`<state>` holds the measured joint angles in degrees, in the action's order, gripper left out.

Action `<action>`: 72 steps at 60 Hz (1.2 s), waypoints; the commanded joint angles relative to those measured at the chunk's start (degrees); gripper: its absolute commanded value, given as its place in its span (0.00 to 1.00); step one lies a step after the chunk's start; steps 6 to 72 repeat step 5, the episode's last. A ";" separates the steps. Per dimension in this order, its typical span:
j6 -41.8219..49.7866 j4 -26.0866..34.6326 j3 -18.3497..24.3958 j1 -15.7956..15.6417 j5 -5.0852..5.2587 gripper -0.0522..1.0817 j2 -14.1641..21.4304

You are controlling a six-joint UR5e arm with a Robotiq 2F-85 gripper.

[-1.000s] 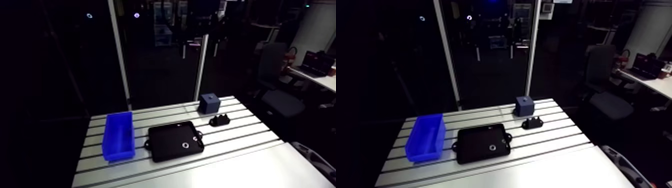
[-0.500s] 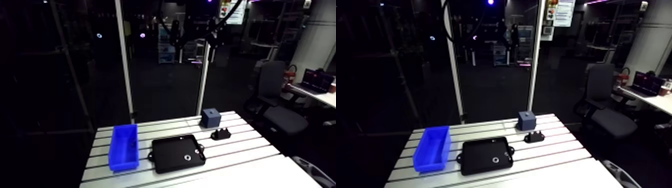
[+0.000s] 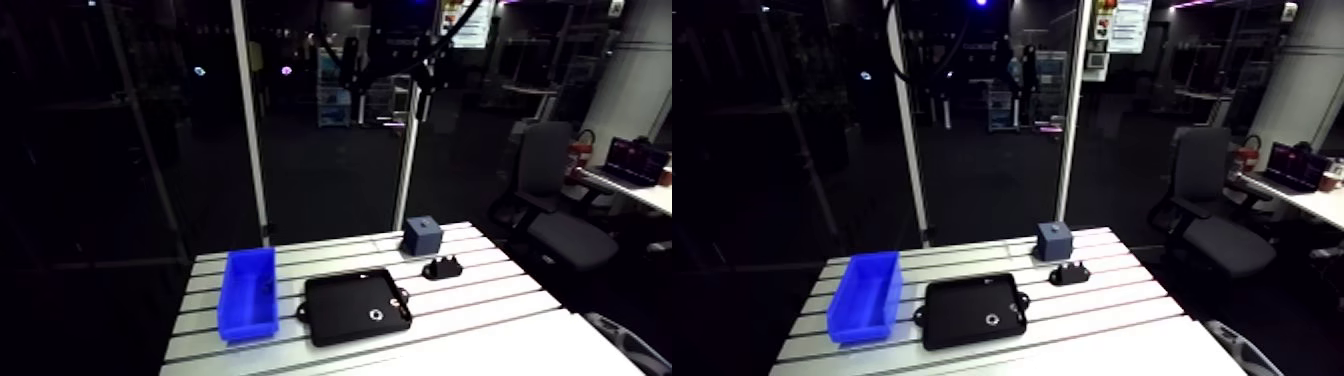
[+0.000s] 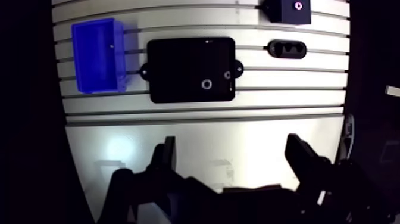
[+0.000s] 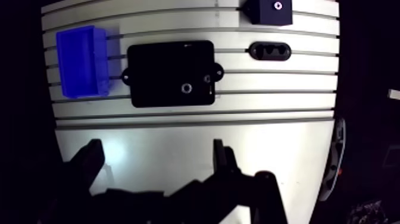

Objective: Pick up the M10 bolt and insert it into the hole until fully seated.

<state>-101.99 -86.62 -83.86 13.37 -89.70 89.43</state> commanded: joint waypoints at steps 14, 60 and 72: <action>0.00 -0.07 -0.21 -0.01 0.01 0.05 -0.01; 0.00 -0.07 -0.21 -0.01 0.01 0.05 -0.01; 0.00 -0.07 -0.21 -0.01 0.01 0.05 -0.01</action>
